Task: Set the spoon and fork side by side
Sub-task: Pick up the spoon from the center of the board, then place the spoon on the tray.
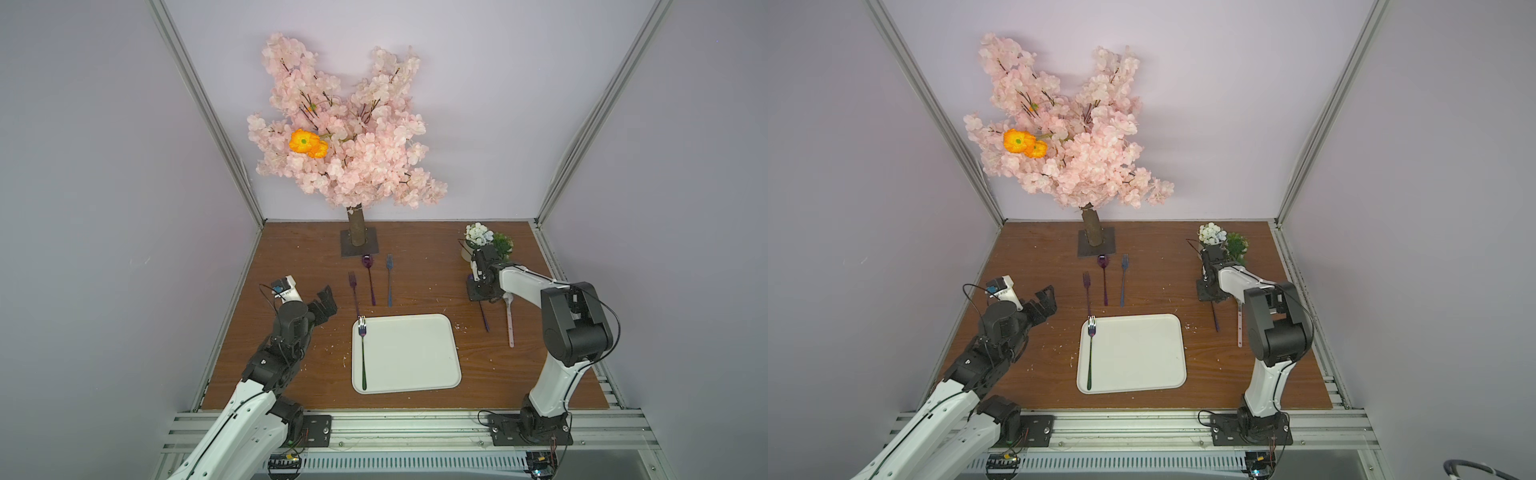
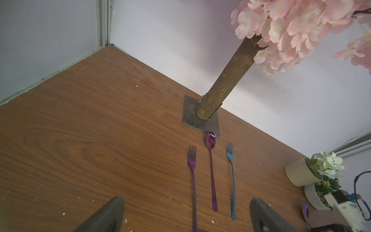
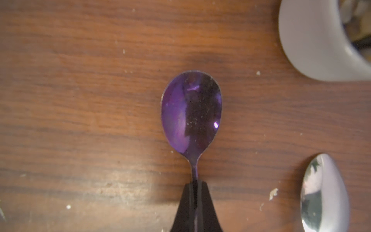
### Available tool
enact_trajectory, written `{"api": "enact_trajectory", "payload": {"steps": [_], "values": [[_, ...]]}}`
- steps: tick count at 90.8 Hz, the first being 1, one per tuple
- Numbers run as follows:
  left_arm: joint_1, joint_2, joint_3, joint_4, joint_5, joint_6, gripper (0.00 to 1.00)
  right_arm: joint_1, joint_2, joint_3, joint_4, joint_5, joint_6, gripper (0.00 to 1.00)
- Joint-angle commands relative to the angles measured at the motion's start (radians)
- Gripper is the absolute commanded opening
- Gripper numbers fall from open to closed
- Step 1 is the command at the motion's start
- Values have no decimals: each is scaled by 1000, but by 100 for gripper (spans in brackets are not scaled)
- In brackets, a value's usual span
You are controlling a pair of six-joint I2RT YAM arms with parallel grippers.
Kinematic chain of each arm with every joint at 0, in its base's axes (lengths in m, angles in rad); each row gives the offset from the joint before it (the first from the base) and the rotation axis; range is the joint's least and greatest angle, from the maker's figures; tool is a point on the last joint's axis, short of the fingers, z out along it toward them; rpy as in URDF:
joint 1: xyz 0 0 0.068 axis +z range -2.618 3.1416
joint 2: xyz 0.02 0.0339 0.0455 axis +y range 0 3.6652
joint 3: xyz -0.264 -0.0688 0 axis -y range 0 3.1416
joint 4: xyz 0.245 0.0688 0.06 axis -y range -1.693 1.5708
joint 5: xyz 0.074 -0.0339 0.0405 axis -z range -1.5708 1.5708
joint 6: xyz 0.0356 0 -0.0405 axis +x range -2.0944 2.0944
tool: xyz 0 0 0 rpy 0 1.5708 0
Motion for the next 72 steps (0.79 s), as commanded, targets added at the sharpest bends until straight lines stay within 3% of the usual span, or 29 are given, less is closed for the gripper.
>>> {"api": "enact_trajectory", "payload": {"steps": [1, 18, 32, 56, 72], "values": [[3, -7, 20, -9, -11, 15, 100, 13, -94, -20, -4, -8, 27, 0], [3, -8, 20, -4, -12, 14, 100, 79, -226, -36, -54, -36, 112, 0], [3, -14, 19, -3, -15, 11, 100, 173, -347, -57, -69, -71, 272, 0], [3, -9, 18, -5, 2, 3, 100, 566, -362, -141, 127, -156, 755, 0], [3, -12, 25, -15, 31, -2, 100, 791, -217, -85, 205, -162, 918, 0]]}}
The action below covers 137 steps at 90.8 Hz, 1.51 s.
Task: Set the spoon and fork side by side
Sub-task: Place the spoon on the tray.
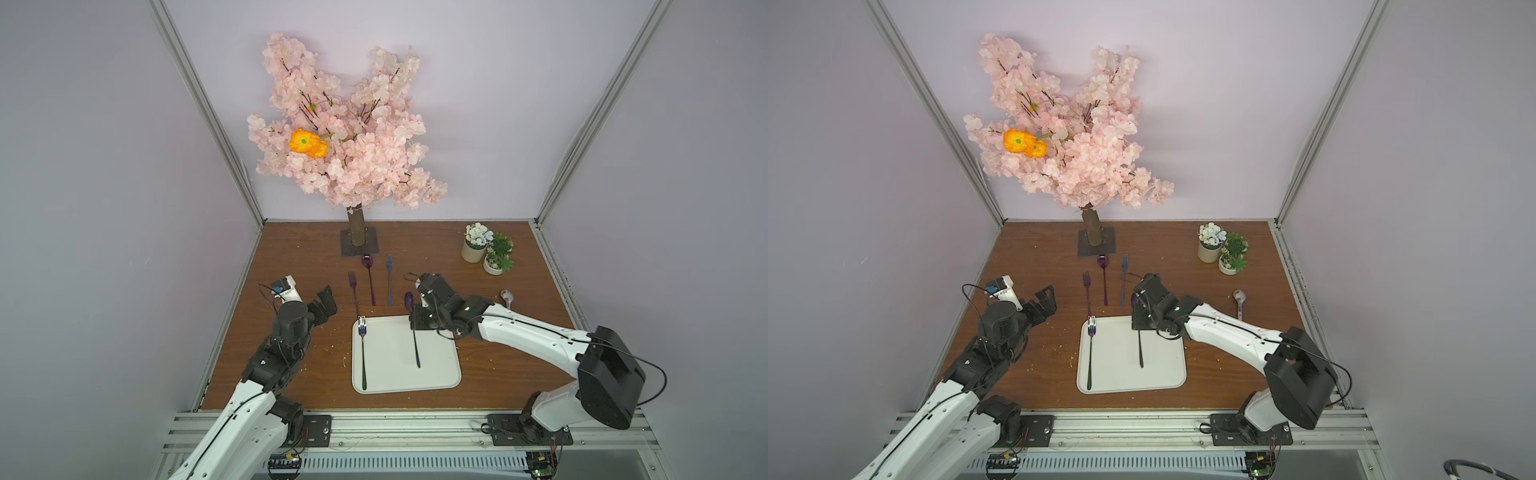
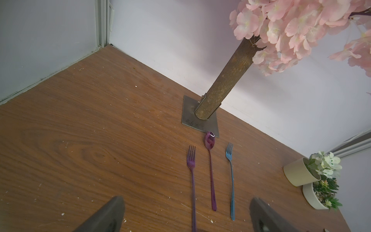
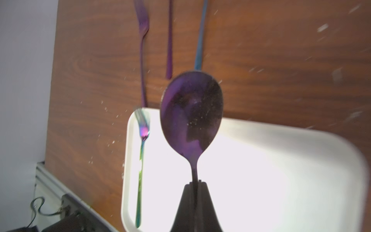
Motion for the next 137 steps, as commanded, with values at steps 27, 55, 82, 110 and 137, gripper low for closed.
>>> {"api": "enact_trajectory", "payload": {"steps": [27, 55, 82, 110, 137], "values": [[3, -25, 11, 8, 73, -11, 100, 186, 212, 110, 129, -15, 279, 0], [3, -43, 11, 13, 94, -12, 99, 182, 316, 197, 90, 8, 261, 0], [3, -55, -5, 22, 87, -15, 100, 178, 327, 180, 70, 35, 278, 0], [3, -55, -8, 22, 83, -16, 100, 177, 371, 204, 41, 39, 277, 0], [3, -56, -11, 24, 81, -17, 100, 176, 410, 246, 9, 41, 247, 0]]}}
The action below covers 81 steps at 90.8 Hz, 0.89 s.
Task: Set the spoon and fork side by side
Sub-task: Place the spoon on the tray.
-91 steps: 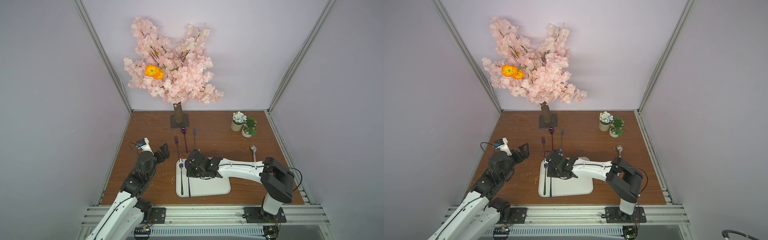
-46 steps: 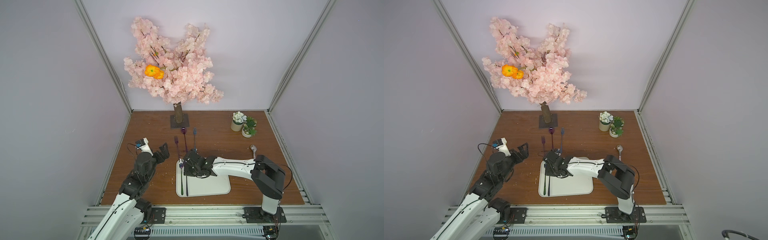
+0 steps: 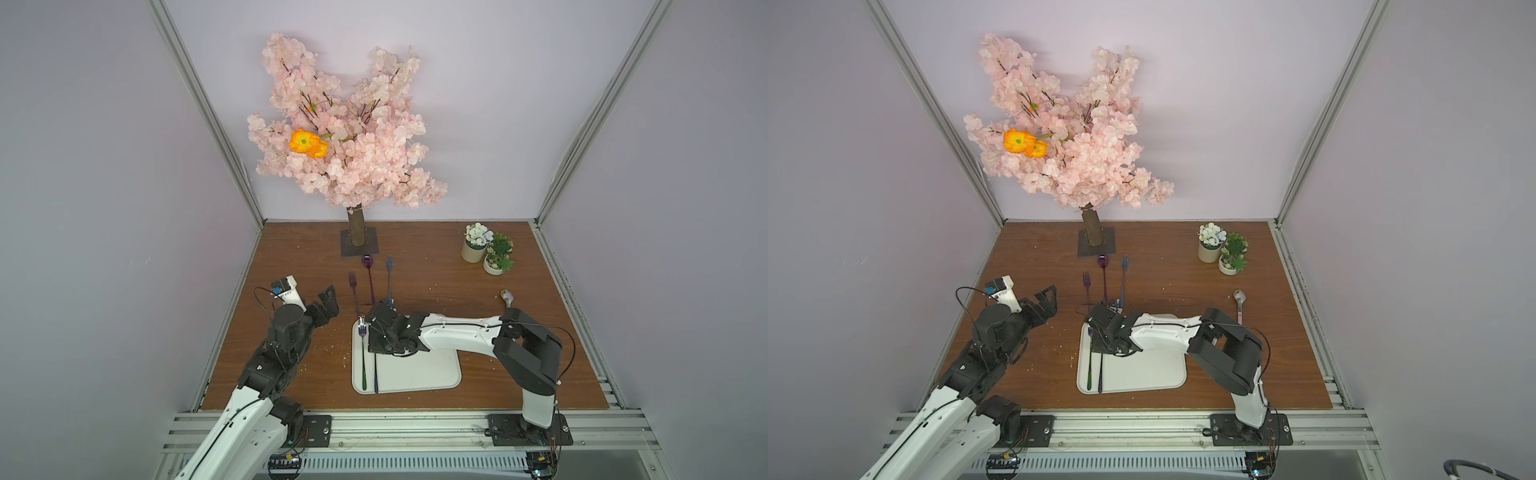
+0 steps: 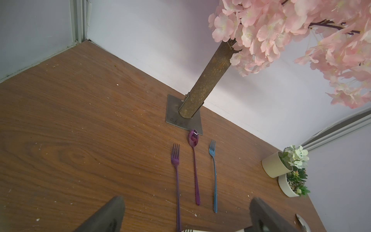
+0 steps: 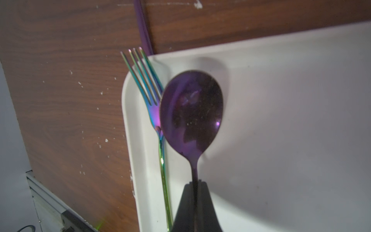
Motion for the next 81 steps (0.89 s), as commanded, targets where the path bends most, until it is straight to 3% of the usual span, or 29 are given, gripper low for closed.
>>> {"api": "enact_trajectory", "payload": {"steps": [1, 46, 81], "values": [[3, -6, -9, 18, -1, -6, 100, -4, 23, 22, -33, 16, -16, 0], [3, -15, -13, 18, -7, -7, 100, -4, 37, 24, -46, 24, -13, 0], [3, -19, -15, 18, -10, -8, 100, -5, 32, 10, -43, 28, -2, 11]]}}
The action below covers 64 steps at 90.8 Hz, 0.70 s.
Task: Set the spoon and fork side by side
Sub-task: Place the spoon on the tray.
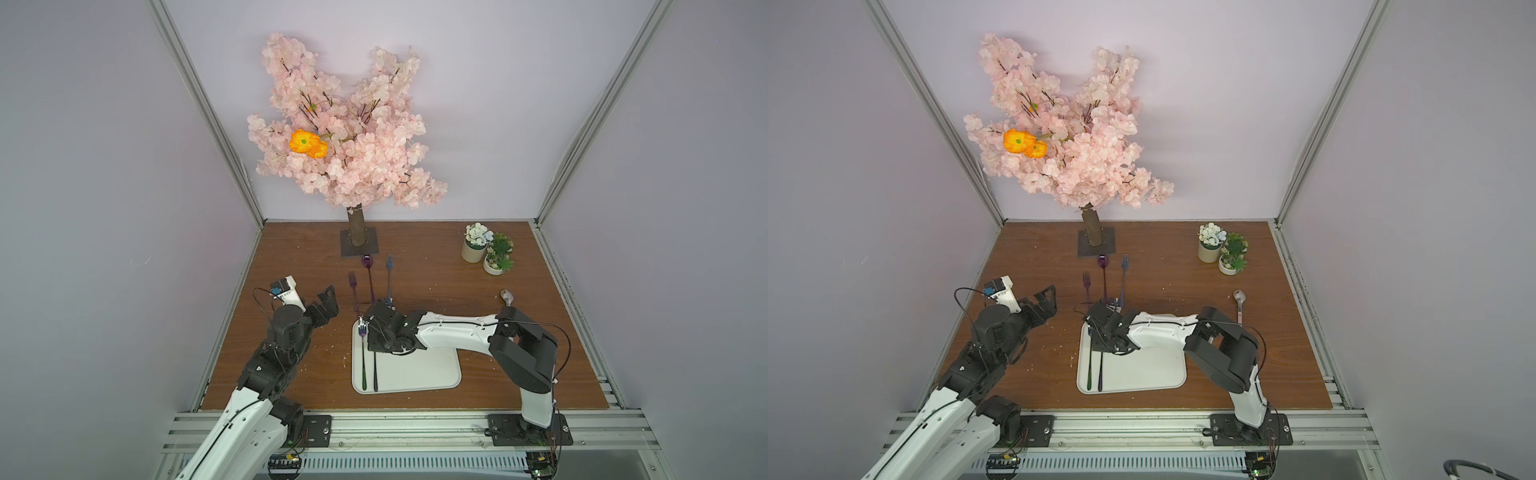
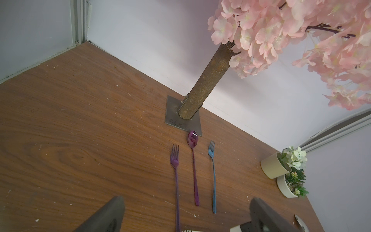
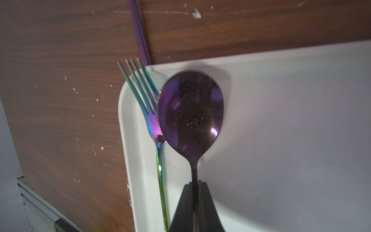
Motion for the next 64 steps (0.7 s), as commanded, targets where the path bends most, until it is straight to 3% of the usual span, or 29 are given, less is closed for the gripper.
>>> {"api": "enact_trajectory", "payload": {"steps": [1, 35, 64], "values": [[3, -11, -13, 15, -9, -5, 100, -2, 14, -11, -27, 15, 7, 12], [3, -14, -13, 11, -17, -5, 100, 6, -10, 4, -33, 25, -8, 21], [3, -12, -8, -3, -41, -13, 100, 26, -101, 54, -91, 81, -86, 39]]}}
